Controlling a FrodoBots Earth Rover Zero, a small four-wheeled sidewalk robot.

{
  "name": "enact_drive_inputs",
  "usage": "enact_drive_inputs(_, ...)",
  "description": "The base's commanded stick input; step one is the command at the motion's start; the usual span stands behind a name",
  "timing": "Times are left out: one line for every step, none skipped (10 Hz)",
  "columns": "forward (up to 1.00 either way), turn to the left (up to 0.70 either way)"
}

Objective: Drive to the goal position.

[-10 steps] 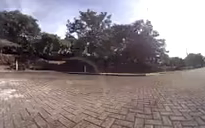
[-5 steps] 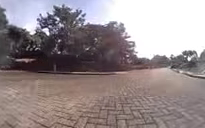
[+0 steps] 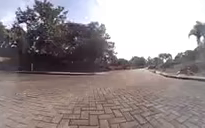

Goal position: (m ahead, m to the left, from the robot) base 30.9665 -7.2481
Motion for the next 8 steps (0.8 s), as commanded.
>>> enact_drive_inputs(0.00, -0.45)
enact_drive_inputs(0.00, -0.45)
enact_drive_inputs(0.00, -0.45)
enact_drive_inputs(0.00, -0.45)
enact_drive_inputs(0.00, -0.45)
enact_drive_inputs(0.00, -0.45)
enact_drive_inputs(0.00, -0.45)
enact_drive_inputs(0.00, -0.45)
